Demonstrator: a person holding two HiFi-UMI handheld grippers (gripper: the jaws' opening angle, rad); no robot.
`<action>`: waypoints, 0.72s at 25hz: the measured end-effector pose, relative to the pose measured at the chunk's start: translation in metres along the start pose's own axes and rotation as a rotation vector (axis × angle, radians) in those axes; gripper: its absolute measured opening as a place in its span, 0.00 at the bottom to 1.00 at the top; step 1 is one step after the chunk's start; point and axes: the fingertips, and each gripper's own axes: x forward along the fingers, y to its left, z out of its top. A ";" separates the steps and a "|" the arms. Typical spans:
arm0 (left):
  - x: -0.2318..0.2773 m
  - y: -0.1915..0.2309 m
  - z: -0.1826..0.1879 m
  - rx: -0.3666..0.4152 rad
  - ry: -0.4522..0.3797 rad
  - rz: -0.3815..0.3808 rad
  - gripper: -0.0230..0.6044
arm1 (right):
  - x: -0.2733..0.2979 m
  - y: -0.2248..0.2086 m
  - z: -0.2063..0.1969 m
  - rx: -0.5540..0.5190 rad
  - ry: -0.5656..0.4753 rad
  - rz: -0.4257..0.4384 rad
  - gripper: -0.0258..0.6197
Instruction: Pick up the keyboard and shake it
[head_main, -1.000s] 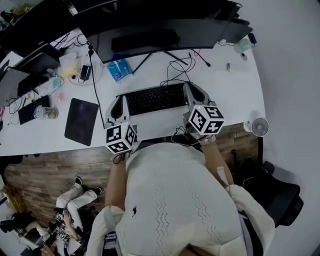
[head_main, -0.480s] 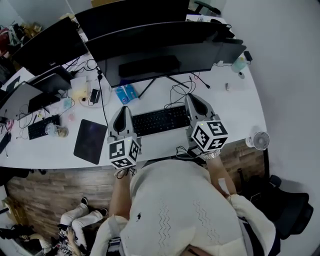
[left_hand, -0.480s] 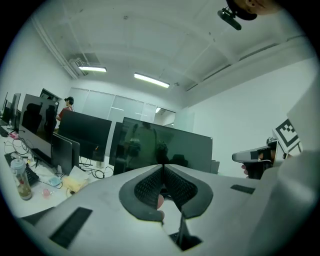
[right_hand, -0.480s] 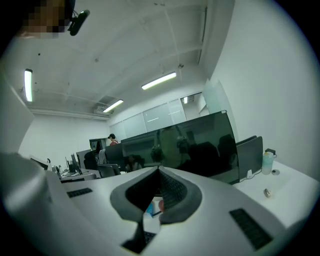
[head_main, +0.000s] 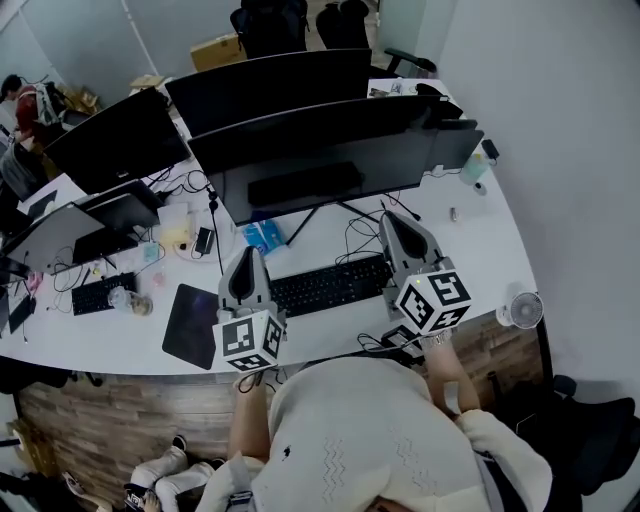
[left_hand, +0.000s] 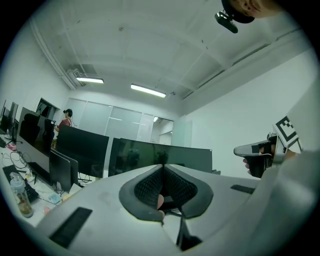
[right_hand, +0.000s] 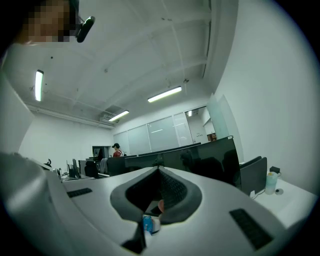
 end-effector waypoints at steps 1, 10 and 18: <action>0.000 0.001 0.004 -0.001 -0.008 0.002 0.07 | -0.001 0.001 0.004 -0.005 -0.010 0.002 0.04; -0.005 -0.004 0.026 0.015 -0.055 -0.005 0.07 | -0.006 0.012 0.014 -0.018 -0.045 0.014 0.04; -0.007 -0.006 0.016 0.010 -0.033 -0.015 0.07 | -0.012 0.012 0.004 -0.013 -0.035 0.018 0.04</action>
